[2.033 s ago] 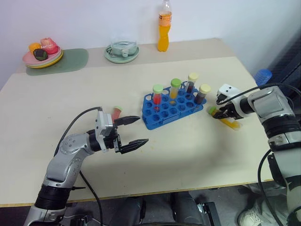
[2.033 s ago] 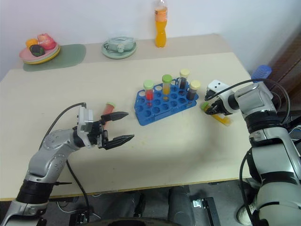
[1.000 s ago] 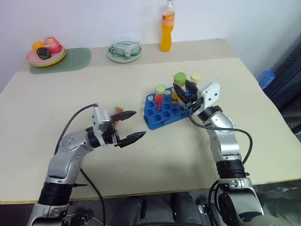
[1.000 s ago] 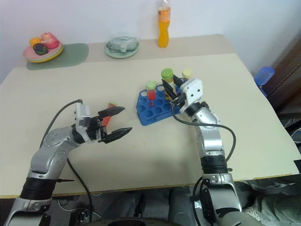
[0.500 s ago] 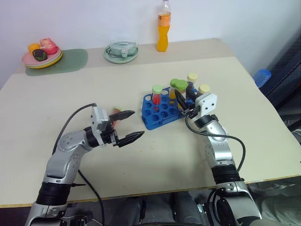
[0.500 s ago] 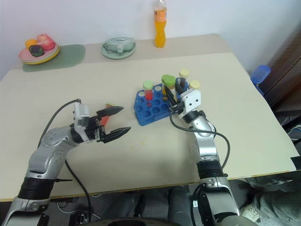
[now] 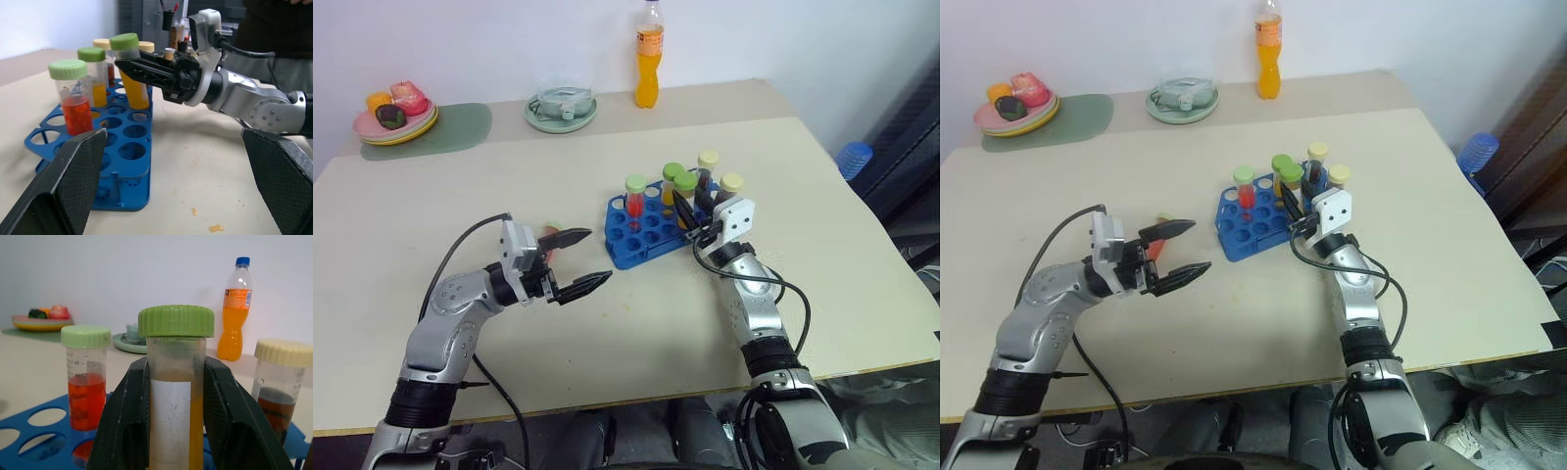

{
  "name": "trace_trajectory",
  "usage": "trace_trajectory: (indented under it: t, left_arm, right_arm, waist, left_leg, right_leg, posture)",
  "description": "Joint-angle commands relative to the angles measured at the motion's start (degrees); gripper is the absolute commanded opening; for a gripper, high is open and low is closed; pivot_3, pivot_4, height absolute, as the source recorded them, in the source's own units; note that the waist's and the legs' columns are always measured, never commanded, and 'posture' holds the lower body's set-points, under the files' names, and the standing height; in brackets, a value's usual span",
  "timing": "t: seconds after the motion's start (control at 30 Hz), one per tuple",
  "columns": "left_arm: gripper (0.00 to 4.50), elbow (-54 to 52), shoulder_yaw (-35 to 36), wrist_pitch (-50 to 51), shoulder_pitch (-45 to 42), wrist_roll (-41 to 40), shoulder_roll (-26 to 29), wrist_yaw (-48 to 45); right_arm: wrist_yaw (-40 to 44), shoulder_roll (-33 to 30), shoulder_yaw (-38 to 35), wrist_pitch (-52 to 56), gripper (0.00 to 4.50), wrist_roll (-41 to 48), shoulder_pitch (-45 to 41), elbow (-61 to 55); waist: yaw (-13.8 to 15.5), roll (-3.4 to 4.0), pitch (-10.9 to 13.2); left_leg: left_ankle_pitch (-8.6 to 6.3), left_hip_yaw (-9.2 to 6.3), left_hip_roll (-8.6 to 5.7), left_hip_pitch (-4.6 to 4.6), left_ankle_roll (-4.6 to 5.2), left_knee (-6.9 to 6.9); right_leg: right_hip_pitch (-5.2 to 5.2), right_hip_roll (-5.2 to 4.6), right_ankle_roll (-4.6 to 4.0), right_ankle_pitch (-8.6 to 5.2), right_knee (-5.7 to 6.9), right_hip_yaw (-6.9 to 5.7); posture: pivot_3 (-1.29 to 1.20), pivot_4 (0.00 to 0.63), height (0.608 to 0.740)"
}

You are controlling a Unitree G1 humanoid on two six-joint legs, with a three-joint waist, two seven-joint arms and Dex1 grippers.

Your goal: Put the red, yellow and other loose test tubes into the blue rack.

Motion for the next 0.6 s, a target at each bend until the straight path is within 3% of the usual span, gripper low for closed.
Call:
trace_trajectory:
  t: [0.03, 0.2, 0.4, 0.6]
  left_arm:
    - [4.50, -2.4, 2.1, 0.5, 0.2, -1.7, -0.3, 1.4]
    - [4.50, -2.8, 2.8, 1.3, -0.1, -2.3, -1.1, 3.5]
    - [4.50, -2.1, 3.0, -0.1, -0.2, -0.7, -1.7, 5.6]
    - [4.50, -1.9, 4.1, -0.2, -0.1, -0.1, -2.3, 9.2]
  right_arm:
    - [2.6, 0.6, 0.1, -0.8, 1.88, 2.0, 0.4, 0.3]
    - [1.3, -0.6, 0.6, -3.3, 4.37, -1.1, 1.4, -0.1]
    - [1.4, -3.6, 1.1, -3.3, 4.45, -3.0, 3.7, -2.9]
    - [2.6, -8.6, 0.8, 3.9, 4.45, -1.9, 9.7, -14.0]
  waist:
    - [0.0, 0.00, 0.0]
    - [0.2, 0.00, 0.0]
    - [0.4, 0.00, 0.0]
    - [0.5, 0.00, 0.0]
  left_leg:
    - [0.00, 0.00, 0.00, 0.00, 0.00, 0.00]
    - [0.00, -0.01, 0.00, -0.04, 0.00, 0.00]
    - [0.00, -0.01, -0.02, -0.04, 0.00, 0.01]
    - [0.00, -0.01, -0.02, -0.06, 0.00, 0.01]
  right_leg:
    - [0.00, 0.00, 0.00, 0.00, 0.00, 0.00]
    - [-0.04, 0.00, 0.00, 0.00, 0.01, 0.00]
    - [-0.03, -0.01, 0.00, 0.00, -0.01, 0.00]
    - [-0.03, -0.01, 0.00, 0.00, -0.02, 0.00]
  posture:
    - [0.00, 0.150, 0.740]
    - [0.00, 0.150, 0.740]
    - [0.00, 0.150, 0.740]
    - [0.00, 0.150, 0.740]
